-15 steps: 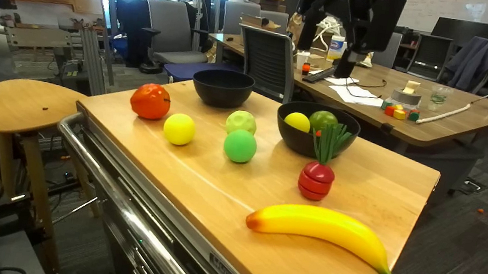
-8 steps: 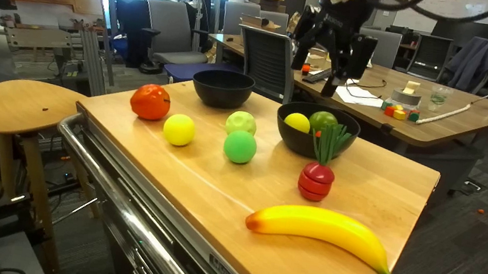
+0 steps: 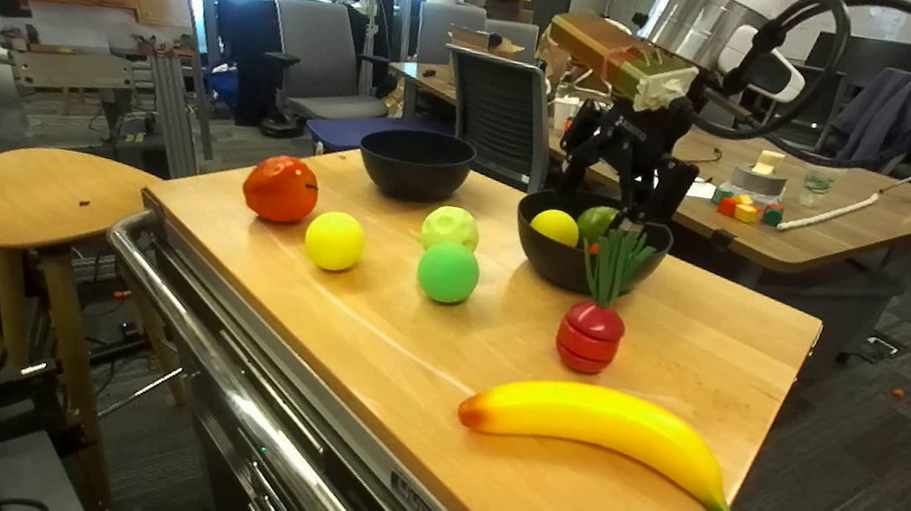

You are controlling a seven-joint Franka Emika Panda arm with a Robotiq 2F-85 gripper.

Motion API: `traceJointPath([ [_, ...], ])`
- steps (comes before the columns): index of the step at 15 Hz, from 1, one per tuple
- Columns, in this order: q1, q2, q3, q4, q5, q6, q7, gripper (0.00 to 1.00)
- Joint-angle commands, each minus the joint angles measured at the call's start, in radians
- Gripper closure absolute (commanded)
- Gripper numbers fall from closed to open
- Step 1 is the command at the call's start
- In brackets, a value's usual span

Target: Remove all the fruit toys from the bowls starting with the one on the left

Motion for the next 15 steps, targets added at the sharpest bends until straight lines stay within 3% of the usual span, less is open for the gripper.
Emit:
traceJointPath([
  [1,-0.036,0.065,0.040,0.126,0.060,-0.108,0.031,0.12],
  [2,-0.042,0.075,0.046,0.143,0.076,-0.123,0.040,0.19],
  [5,-0.052,0.098,0.059,0.179,0.119,-0.145,0.065,0.23],
  [7,-0.055,0.112,0.062,0.194,0.136,-0.143,0.079,0.24],
  [12,-0.054,0.149,0.062,0.220,0.143,-0.132,0.123,0.15],
  [15,-0.056,0.177,0.061,0.238,0.140,-0.125,0.140,0.19],
])
